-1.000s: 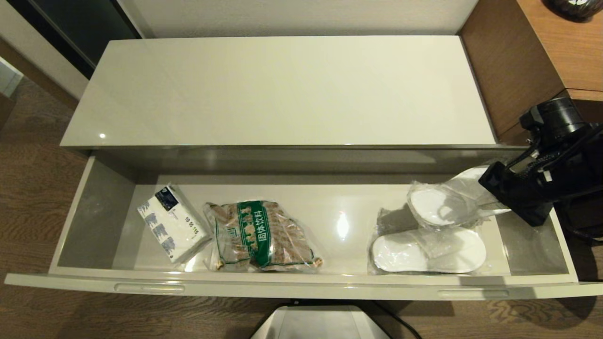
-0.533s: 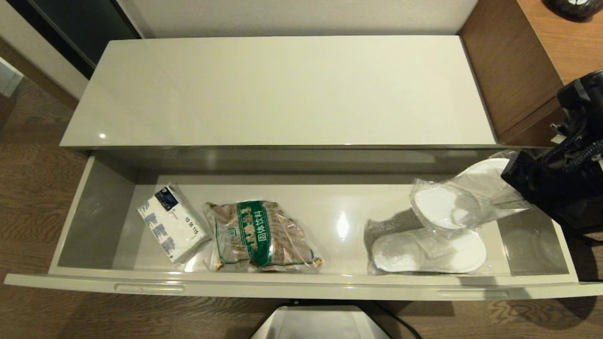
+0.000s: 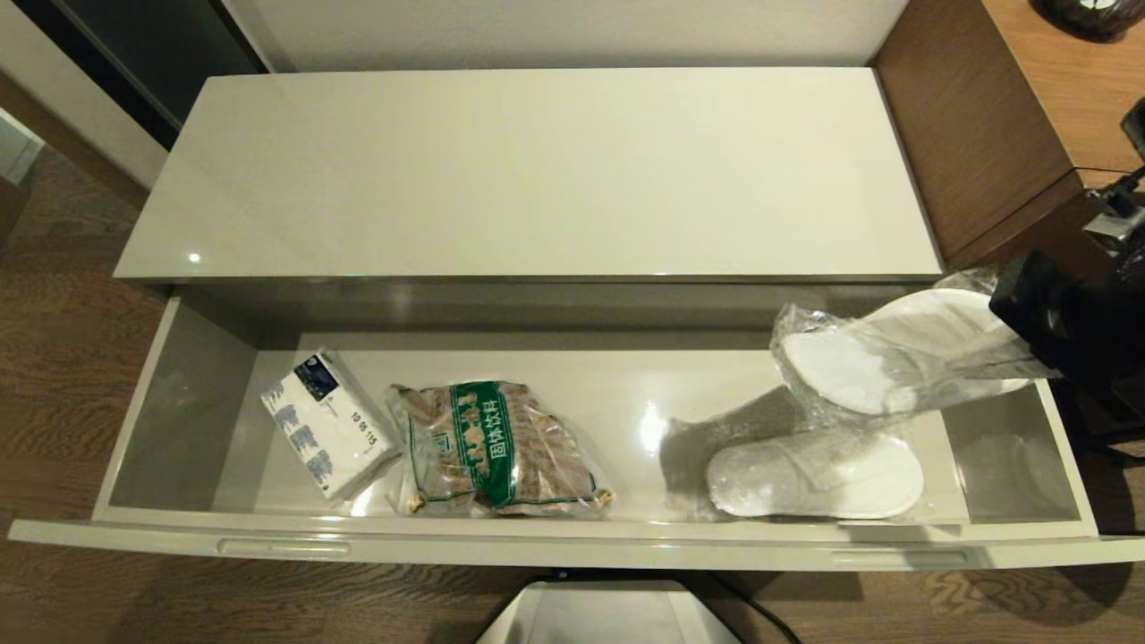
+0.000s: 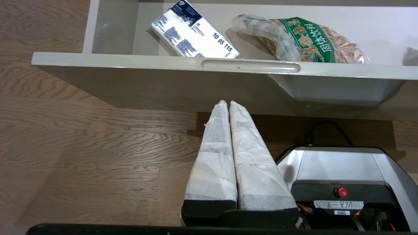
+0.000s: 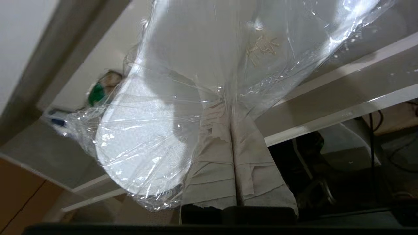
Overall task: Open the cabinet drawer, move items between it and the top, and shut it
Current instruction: Place the disposable slippers on the table
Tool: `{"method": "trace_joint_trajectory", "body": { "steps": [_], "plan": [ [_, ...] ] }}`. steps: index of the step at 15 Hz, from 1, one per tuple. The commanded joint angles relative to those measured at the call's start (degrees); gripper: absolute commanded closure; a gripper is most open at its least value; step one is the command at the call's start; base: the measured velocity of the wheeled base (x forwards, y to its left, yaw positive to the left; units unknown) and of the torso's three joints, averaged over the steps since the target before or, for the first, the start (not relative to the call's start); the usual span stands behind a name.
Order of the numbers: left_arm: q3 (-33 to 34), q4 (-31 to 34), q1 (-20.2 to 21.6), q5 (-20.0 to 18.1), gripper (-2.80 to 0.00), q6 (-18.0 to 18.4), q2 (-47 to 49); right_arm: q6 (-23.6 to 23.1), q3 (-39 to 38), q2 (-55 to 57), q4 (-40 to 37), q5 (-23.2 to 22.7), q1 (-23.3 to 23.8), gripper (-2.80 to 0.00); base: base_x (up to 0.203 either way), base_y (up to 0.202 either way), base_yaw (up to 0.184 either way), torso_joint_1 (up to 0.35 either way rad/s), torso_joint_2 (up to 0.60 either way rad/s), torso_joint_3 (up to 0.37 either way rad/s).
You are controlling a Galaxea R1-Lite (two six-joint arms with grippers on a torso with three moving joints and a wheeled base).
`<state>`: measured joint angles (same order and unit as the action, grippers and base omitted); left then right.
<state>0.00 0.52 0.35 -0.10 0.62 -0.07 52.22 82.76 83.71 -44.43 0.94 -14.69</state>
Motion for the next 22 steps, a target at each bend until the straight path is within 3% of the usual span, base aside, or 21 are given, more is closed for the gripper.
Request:
{"method": "trace_joint_trajectory", "body": {
  "steps": [1, 5, 9, 12, 16, 22],
  "plan": [
    [0.00, 0.00, 0.00, 0.01, 0.00, 0.00, -0.02, -0.13, 4.93, -0.36, -2.51, -0.16, -1.58, 0.00, 0.000, 0.000, 0.000, 0.000, 0.00, 0.000],
    [0.00, 0.00, 0.08, 0.01, 0.00, 0.00, 0.05, -2.84, 13.22, 2.60, -6.18, 0.06, -6.07, 0.00, 0.000, 0.000, 0.000, 0.000, 0.00, 0.000],
    [0.00, 0.00, 0.00, 0.01, 0.00, 0.00, -0.02, -6.35, 16.95, 5.43, -6.16, 0.40, -6.61, 0.00, 0.000, 0.000, 0.000, 0.000, 0.00, 0.000],
    [0.00, 0.00, 0.00, 0.01, 0.00, 0.00, -0.02, -8.09, 19.22, 8.49, -5.07, 4.04, -6.59, 0.00, 0.000, 0.000, 0.000, 0.000, 0.00, 0.000],
    [0.00, 0.00, 0.00, 0.01, 0.00, 0.00, -0.02, -12.37, 20.32, 13.27, 4.55, 10.38, -4.54, 0.00, 0.000, 0.000, 0.000, 0.000, 0.00, 0.000],
    [0.00, 0.00, 0.00, 0.01, 0.00, 0.00, 0.00, -15.45, 27.20, 23.72, 13.70, 10.58, 0.47, 0.00, 0.000, 0.000, 0.000, 0.000, 0.00, 0.000]
  ]
}}
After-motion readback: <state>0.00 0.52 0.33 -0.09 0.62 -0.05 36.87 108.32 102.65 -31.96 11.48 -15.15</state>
